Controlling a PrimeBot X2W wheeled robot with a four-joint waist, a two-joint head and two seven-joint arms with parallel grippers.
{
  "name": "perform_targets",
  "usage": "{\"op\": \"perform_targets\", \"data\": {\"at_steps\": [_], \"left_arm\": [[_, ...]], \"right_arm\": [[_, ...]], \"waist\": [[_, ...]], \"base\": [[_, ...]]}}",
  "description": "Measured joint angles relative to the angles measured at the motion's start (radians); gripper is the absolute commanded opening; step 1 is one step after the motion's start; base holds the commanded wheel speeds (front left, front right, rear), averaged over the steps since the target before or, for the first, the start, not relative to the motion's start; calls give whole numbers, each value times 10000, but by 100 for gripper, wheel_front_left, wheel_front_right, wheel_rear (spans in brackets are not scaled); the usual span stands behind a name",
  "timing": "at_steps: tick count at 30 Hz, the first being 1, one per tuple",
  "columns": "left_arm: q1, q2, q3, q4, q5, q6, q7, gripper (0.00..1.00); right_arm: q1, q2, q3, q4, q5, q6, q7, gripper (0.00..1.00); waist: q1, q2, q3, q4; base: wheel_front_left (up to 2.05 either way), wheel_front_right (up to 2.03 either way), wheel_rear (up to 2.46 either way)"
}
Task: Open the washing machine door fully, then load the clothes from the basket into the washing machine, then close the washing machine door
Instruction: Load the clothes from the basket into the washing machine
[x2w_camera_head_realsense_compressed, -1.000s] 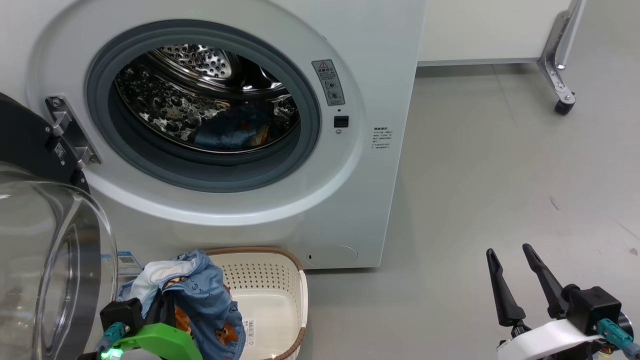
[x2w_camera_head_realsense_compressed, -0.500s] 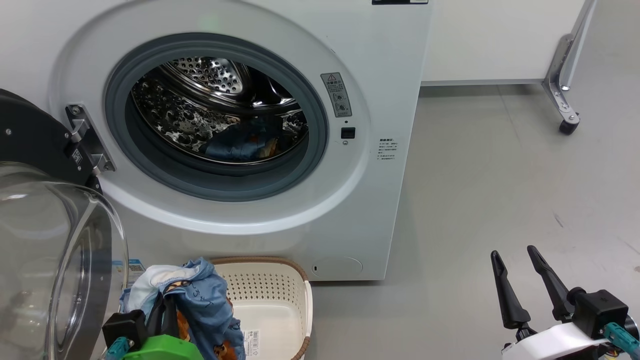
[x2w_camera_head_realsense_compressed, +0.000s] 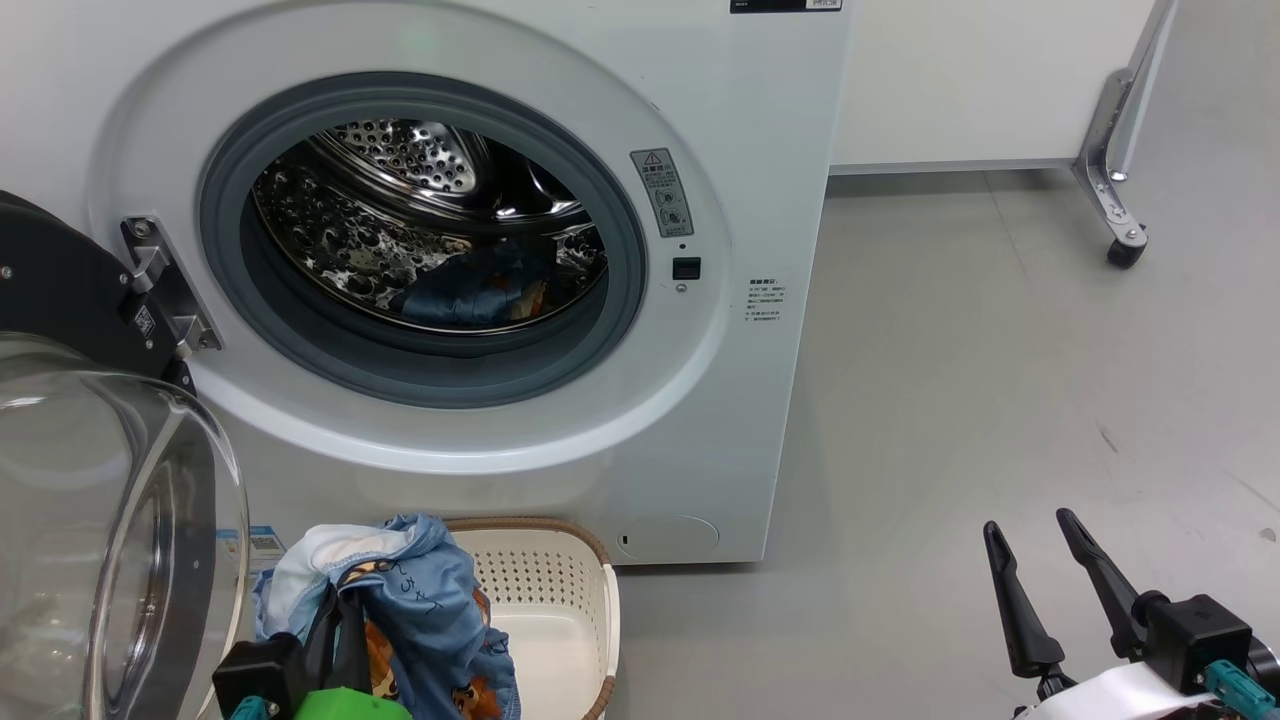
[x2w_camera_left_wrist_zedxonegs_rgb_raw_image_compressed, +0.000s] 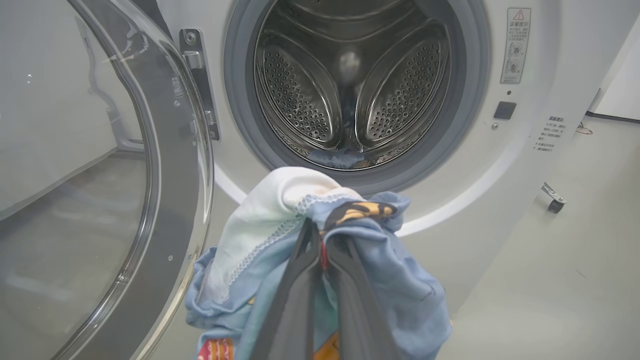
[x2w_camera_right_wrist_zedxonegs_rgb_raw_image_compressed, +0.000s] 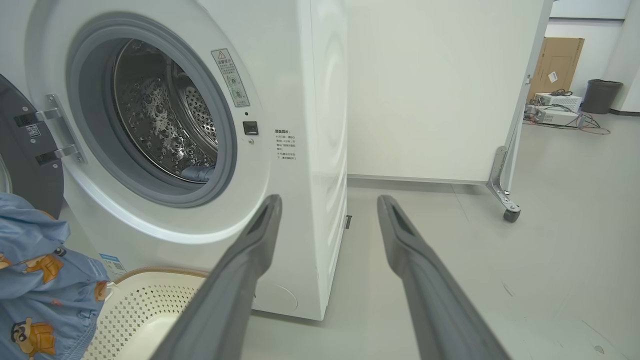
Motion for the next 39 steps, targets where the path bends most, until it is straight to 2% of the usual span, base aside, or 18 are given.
{"op": "perform_targets", "data": {"at_steps": [11, 22, 28, 39], "left_arm": [[292, 63, -410, -901, 44, 58, 0, 0], [77, 69, -604, -1373, 203, 104, 119, 0], [-721, 132, -399, -1567, 280, 198, 408, 0], [-2971, 901, 646, -1463, 464, 372, 1076, 0]], "right_arm": [[118, 67, 174, 56, -77, 0, 0, 100], [108, 518, 393, -54, 19, 0, 0, 100], [-109, 662, 454, -146, 21, 0, 0, 100], [-1053, 917, 934, -151, 33, 0, 0, 100]], "waist": [[0, 0, 131, -117], [0, 0, 655, -456], [1, 0, 1186, -664], [1, 0, 2238, -1387]], "base": [[0, 0, 0], [0, 0, 0], [0, 0, 0], [0, 0, 0]]}}
